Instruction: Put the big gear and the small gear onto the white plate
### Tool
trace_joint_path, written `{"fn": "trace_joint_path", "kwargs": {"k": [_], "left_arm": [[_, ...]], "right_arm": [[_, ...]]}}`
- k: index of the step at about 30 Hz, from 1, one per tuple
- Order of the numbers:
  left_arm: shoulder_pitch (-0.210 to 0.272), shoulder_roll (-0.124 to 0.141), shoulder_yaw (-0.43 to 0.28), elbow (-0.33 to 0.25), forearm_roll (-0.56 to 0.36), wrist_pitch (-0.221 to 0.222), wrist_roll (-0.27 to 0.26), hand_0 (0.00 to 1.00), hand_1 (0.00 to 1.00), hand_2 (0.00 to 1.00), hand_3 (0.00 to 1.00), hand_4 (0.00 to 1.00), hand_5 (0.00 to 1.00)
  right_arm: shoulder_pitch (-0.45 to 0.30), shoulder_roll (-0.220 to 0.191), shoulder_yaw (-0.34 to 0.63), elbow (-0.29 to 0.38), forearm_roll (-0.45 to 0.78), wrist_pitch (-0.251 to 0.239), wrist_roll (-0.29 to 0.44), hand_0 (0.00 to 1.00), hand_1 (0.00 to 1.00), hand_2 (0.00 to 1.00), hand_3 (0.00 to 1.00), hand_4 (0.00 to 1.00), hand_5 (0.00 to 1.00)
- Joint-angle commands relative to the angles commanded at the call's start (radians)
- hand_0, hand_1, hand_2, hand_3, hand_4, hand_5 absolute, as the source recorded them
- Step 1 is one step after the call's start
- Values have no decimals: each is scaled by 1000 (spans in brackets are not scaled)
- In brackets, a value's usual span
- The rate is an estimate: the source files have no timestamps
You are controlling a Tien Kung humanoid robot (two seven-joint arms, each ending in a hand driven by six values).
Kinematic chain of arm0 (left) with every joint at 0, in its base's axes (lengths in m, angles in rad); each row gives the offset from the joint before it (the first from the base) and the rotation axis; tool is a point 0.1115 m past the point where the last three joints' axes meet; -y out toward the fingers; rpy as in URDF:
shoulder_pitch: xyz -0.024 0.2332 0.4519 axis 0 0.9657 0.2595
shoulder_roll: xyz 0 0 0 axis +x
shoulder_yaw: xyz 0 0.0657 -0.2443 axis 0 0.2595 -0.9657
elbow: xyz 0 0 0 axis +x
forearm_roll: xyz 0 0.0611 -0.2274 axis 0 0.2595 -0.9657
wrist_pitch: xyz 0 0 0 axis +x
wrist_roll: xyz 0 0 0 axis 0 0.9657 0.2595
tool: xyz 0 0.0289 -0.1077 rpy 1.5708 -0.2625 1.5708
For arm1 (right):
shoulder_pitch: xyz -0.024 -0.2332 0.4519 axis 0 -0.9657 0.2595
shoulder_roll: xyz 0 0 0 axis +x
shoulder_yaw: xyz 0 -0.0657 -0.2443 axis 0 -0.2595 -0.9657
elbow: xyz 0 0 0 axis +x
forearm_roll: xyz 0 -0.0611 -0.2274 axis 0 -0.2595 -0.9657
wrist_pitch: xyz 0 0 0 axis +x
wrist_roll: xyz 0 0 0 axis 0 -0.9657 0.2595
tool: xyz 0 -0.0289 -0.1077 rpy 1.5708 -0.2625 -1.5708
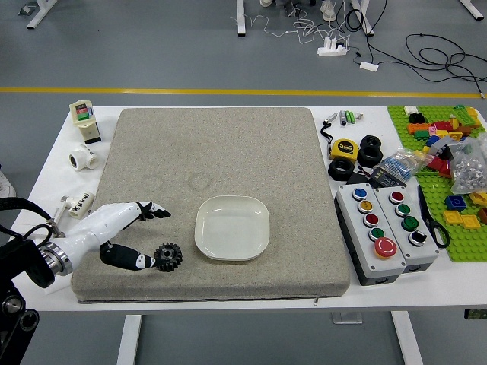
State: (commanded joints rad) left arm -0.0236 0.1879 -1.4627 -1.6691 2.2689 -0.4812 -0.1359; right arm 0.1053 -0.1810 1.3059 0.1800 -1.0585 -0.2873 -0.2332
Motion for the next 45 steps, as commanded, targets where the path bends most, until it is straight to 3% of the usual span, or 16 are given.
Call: {"fn": "trace_joint_path", "kwargs": {"k": [6,18,20,30,31,37,38,43,44,45], "left_arm": [[-10,-4,36,17,0,-4,9,678,729,776,826,951,261],[-66,-34,59,127,0,9,19,635,689,745,821,932,247],[-70,-36,56,142,0,7,18,582,650,705,772,905,226],[-63,-35,51,164,0,-18,15,532,626,648,720,881,218],[-61,-35,50,167,0,-17,15,478,590,604,658,819,170],[-58,-35,51,178,0,4,21,478,590,604,658,819,170],[-58,-35,51,179,0,5,21,365,456,511,591,433,2],[-57,-33,53,182,0,4,17,365,456,511,591,433,2],[-56,-33,54,180,0,2,15,322,403,469,574,244,2],[-55,-32,54,177,0,1,13,322,403,469,574,244,2]], "right_arm": [[1,0,1,0,-2,1,0,605,610,699,569,767,722],[4,-1,-1,0,0,0,0,607,610,699,569,767,722],[4,-1,-2,0,2,-1,0,604,610,700,568,766,721],[5,-1,-2,0,-1,0,-2,606,610,700,568,767,721],[5,-1,-2,0,-1,0,-1,607,610,700,566,766,720],[4,-1,-4,0,2,-1,-2,607,610,700,566,766,720],[3,-1,-4,0,1,-1,-2,606,610,700,566,782,730],[2,0,-6,0,4,-2,-1,606,610,700,566,782,730],[1,0,-7,0,5,-2,-1,607,610,700,566,767,720],[1,0,-7,0,6,-3,-1,607,610,700,566,767,720]]}}
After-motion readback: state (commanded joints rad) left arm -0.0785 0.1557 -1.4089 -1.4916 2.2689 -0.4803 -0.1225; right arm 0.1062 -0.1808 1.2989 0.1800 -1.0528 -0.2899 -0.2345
